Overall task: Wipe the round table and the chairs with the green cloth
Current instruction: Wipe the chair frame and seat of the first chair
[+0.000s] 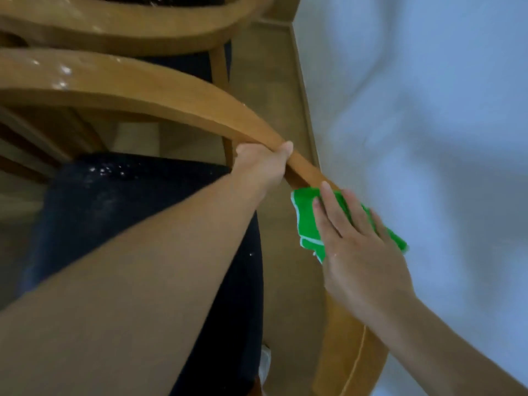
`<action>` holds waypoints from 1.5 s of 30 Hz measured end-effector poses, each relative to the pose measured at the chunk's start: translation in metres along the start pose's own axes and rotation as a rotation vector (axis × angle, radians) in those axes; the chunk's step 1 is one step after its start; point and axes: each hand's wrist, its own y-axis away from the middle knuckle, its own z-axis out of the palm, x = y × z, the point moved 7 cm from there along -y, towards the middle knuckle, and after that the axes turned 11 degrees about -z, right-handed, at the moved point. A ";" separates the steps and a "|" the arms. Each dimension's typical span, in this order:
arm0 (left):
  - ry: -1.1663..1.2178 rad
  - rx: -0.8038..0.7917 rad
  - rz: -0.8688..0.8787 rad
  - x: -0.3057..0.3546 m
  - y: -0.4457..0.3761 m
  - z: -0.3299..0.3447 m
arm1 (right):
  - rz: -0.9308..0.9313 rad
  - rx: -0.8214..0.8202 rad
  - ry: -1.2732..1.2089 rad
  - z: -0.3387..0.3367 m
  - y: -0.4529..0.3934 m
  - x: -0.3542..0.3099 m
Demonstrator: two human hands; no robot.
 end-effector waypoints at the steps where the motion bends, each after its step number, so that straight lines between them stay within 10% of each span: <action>1: -0.054 0.003 0.009 -0.001 0.000 -0.004 | 0.043 0.014 -0.041 -0.002 -0.004 0.005; 13: -0.502 0.558 0.341 0.028 0.017 -0.170 | 0.101 0.024 -0.749 -0.023 -0.184 0.040; 20: -1.105 0.656 0.349 0.033 0.006 -0.154 | -0.040 0.434 -0.588 -0.090 -0.248 -0.018; 26: -1.193 0.607 0.276 0.034 0.005 -0.153 | 0.001 -0.012 -0.823 -0.062 -0.259 0.017; 29: -1.228 0.581 0.270 0.031 0.002 -0.145 | 0.002 0.058 -0.688 -0.077 -0.272 0.003; 37: -0.829 0.612 0.460 0.016 0.003 -0.201 | -0.100 0.541 -0.389 -0.148 -0.295 -0.112; 41: -0.365 0.820 0.264 0.002 0.003 -0.294 | -0.174 0.421 -0.340 -0.133 -0.291 -0.118; 45: -0.006 0.818 0.063 0.002 -0.025 -0.363 | 0.173 0.361 -0.362 -0.102 -0.270 -0.055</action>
